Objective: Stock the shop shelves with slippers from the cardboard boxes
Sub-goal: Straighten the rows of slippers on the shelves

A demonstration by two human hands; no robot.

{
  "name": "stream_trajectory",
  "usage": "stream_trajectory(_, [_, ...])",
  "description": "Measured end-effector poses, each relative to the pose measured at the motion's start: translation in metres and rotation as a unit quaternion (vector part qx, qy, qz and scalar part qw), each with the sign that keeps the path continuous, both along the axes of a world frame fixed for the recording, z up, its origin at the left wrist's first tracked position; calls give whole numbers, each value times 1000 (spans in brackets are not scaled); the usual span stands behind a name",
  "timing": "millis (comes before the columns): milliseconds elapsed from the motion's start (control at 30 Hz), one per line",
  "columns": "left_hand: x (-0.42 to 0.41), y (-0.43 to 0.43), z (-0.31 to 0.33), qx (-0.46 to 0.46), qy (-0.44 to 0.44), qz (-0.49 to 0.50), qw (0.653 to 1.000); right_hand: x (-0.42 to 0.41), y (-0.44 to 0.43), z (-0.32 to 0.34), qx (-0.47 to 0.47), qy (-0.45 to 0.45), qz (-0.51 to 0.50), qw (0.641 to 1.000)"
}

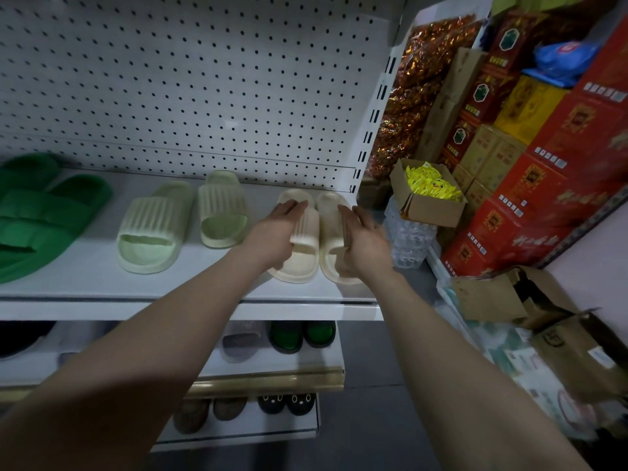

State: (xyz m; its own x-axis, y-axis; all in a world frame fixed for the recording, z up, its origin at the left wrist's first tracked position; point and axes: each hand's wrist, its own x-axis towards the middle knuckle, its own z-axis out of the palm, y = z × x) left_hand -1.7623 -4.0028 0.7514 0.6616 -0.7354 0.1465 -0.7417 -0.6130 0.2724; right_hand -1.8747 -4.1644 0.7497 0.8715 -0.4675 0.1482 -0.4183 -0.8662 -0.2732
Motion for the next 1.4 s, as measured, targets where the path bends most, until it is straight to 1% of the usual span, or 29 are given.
stream_trajectory(100, [0,3,0,-10,23,-9,1000,-4,-1,1,2,4,6,1000])
stream_trajectory(167, [-1,5,-2,-35,48,-3,998,-4,-5,-1,29,11,11,999])
stream_trajectory(233, [-4,8,-6,-42,73,21,996,-7,-11,-6,96,-5,-4,995])
stream_trajectory(300, [-7,11,-11,-61,101,32,993,-12,-13,-13,183,-53,-28,981])
stream_trajectory(367, [-11,12,-17,-81,106,28,991,-19,-10,-20,214,-85,-16,973])
stream_trajectory(467, [-15,10,-24,-91,88,45,991,-23,-4,-29,199,-87,4,976])
stream_trajectory(567, [-15,8,-29,-100,79,49,991,-20,-1,-36,181,-82,-8,980])
stream_trajectory(867, [-6,2,-24,-87,64,41,993,-6,-4,-38,175,-64,-28,982])
stream_trajectory(1000, [-6,0,-22,-114,67,40,990,-3,-6,-37,187,-57,-30,980])
stream_trajectory(1133, [-10,-1,-22,-134,76,51,987,-3,-8,-36,179,-52,-28,982])
stream_trajectory(1233, [-10,2,-20,-122,76,54,988,-6,-11,-31,186,-43,-17,981])
stream_trajectory(1333, [-7,8,-18,-81,70,45,993,-9,-12,-20,204,-37,-13,978])
stream_trajectory(1400, [-6,13,-15,-72,61,48,994,-8,-8,-13,183,-49,-31,981])
